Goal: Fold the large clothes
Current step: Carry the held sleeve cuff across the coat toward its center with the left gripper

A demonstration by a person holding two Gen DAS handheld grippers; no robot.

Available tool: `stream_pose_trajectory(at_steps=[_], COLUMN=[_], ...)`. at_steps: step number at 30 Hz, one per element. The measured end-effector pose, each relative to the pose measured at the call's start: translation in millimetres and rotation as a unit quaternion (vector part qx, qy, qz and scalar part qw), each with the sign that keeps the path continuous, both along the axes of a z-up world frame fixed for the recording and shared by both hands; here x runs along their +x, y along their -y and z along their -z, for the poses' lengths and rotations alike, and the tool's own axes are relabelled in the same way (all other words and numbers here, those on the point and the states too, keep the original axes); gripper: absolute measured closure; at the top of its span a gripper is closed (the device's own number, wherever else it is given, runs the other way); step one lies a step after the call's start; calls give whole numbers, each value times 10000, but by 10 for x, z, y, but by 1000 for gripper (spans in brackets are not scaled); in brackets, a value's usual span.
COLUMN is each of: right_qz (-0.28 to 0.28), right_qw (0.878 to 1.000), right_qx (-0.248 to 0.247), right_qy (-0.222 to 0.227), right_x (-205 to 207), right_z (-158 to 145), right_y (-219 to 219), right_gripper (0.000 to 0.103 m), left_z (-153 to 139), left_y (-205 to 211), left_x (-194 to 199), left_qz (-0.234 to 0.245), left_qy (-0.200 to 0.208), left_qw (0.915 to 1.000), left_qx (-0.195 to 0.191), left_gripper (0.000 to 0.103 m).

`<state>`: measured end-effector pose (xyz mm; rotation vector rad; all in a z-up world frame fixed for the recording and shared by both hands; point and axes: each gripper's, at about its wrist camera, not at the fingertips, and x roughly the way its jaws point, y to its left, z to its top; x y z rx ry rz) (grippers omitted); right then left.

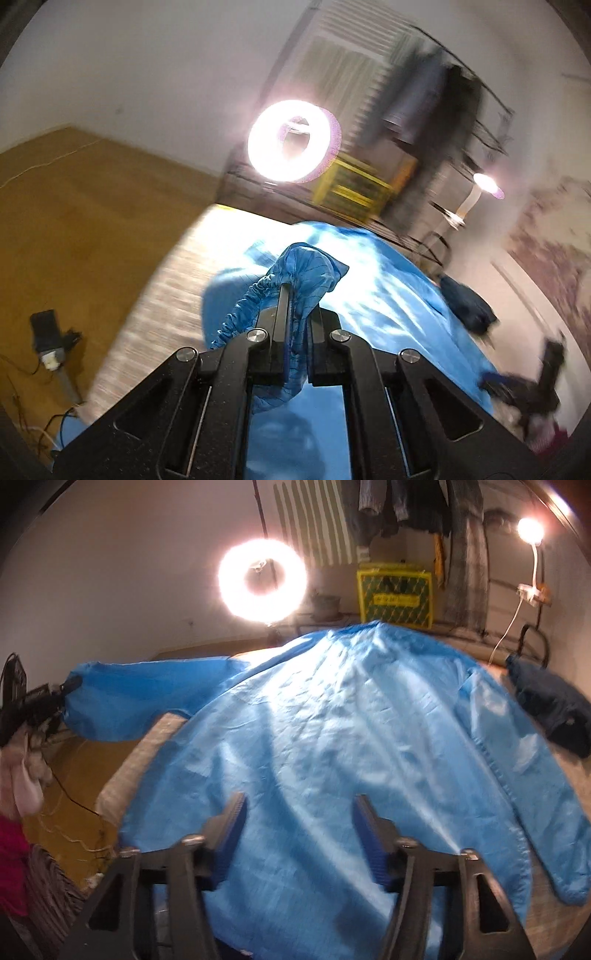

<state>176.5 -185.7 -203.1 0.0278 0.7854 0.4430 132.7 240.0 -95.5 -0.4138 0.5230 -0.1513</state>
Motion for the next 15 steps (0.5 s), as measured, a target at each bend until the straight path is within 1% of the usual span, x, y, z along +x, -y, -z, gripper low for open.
stream_pose_trajectory(at_steps=[2,4,5,7,8,10,12,13,15], right_qz=[-100,-221,-317,-483,-563,-739,-832,-856,-924], right_qw=[9999,9996,9991,9980,9971,9945,9921,9907,9864], right_qx=[59,130,204,355,441,639,768,837,990], right_qy=[-57,-127,-167,-220,-261,-387,-542,-649,-934], right_x=[60,127,168,232,261,334,398,432,491], right_z=[1,-9,-21,-46,-56,-38,26,78,204], right_y=[-33,-75,-97,-130,-147,-195,-238,-267,-332], right_gripper=[57,59,60,60,60,59,52,46,44], left_z=[-2,114,164,360,425,586,680,697,725], left_y=[241,503,623,909,1005,1210,1386,1427,1530], left_x=[-117,-238,-283,-389,-426,-519,-608,-618,-700], left_qz=[296,641,742,1026,1113,1410,1506,1525,1565], left_qy=[-10,-169,-223,-490,-585,-841,-947,-975,-1013], left_qw=[9996,9977,9968,9935,9921,9864,9836,9826,9804], left_qx=[-13,-163,-188,-28,16,36,280,408,643], left_gripper=[100,100,100,100,100,100,100,100,100])
